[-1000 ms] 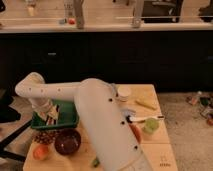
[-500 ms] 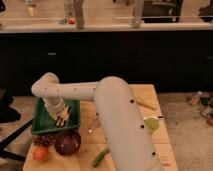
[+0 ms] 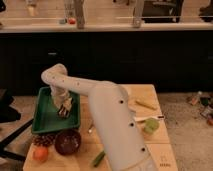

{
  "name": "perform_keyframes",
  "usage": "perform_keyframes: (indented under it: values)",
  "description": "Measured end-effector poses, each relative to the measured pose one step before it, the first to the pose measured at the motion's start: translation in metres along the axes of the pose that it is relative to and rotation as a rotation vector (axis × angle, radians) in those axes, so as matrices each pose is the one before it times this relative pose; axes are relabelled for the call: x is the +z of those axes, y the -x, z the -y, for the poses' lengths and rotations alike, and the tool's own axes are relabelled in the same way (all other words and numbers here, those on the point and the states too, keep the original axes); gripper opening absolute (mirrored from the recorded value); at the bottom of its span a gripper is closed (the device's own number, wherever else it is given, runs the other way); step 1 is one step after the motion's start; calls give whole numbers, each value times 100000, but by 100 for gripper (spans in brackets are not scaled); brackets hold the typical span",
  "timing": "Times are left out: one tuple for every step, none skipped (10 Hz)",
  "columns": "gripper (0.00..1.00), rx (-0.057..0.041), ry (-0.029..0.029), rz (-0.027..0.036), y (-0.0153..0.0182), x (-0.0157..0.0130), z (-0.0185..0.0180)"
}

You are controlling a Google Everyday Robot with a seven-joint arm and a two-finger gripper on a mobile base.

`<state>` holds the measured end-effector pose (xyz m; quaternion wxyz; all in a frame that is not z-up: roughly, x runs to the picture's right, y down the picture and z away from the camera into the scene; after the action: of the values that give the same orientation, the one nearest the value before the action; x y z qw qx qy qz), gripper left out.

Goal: Wipe tray with eraser

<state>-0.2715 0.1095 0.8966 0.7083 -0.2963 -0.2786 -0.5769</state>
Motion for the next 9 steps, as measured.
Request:
perform_keyframes:
  values:
    - [0,-2105,-308,304,-73,20,1160]
    - [0,-4443,-1959,970,440,-23,2042]
    - [0,-4489,-2716,1470,562,-1,1687]
    - [0,-4084,-2132,497,368,1,1412]
    - [0,-7549,-1383,947,1129,286,2024]
    - [0,-5612,939,616,1110,355,1271]
    - [0,-3207,1995,802,1042,443,865]
    - [0,-1316,2474,-27,373,222,30]
    - [0,-827,3560,-320,573,235,-469]
